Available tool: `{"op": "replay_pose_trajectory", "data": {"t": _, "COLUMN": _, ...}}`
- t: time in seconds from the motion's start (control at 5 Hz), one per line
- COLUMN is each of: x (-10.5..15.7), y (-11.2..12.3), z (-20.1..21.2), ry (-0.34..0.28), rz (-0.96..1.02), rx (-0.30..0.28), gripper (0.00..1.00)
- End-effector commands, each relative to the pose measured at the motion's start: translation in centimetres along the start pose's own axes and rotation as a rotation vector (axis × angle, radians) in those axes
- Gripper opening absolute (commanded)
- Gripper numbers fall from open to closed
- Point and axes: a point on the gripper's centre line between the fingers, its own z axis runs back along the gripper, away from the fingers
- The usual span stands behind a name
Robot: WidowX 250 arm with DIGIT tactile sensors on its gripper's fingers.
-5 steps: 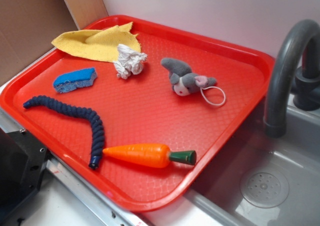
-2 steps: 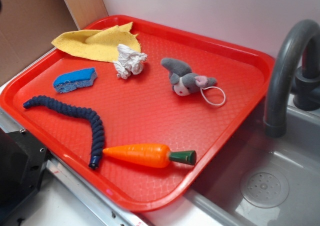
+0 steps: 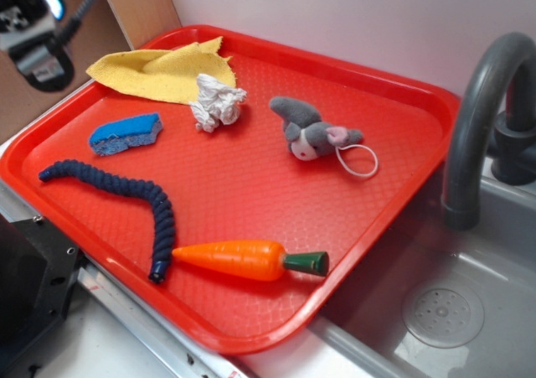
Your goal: Grab the carrot.
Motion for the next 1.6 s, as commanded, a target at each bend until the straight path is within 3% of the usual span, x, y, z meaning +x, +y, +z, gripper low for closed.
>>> {"op": "replay_pose_trajectory", "data": {"t": 0.0, "x": 2.3, "y": -3.8, "z": -3.6, "ry": 0.012, "rz": -0.186, "rx": -0.046, "gripper": 1.00}}
{"op": "replay_pose_trajectory", "data": {"t": 0.2, "x": 2.9, "y": -4.6, "z": -5.8, "ry": 0.037, "rz": -0.215, "rx": -0.076, "gripper": 1.00}}
{"op": "replay_pose_trajectory", "data": {"t": 0.4, "x": 3.8, "y": -5.4, "z": -8.8, "ry": 0.107, "rz": -0.277, "rx": -0.085, "gripper": 1.00}}
{"op": "replay_pose_trajectory", "data": {"t": 0.6, "x": 4.1, "y": -6.4, "z": -11.0, "ry": 0.130, "rz": -0.337, "rx": -0.139, "gripper": 1.00}}
{"op": "replay_pose_trajectory", "data": {"t": 1.0, "x": 4.1, "y": -7.4, "z": -14.3, "ry": 0.198, "rz": -0.415, "rx": -0.115, "gripper": 1.00}}
{"op": "replay_pose_trajectory", "data": {"t": 1.2, "x": 4.4, "y": -8.1, "z": -16.3, "ry": 0.278, "rz": -0.439, "rx": -0.033, "gripper": 1.00}}
{"op": "replay_pose_trajectory", "data": {"t": 1.4, "x": 4.3, "y": -8.2, "z": -17.3, "ry": 0.304, "rz": -0.440, "rx": -0.028, "gripper": 1.00}}
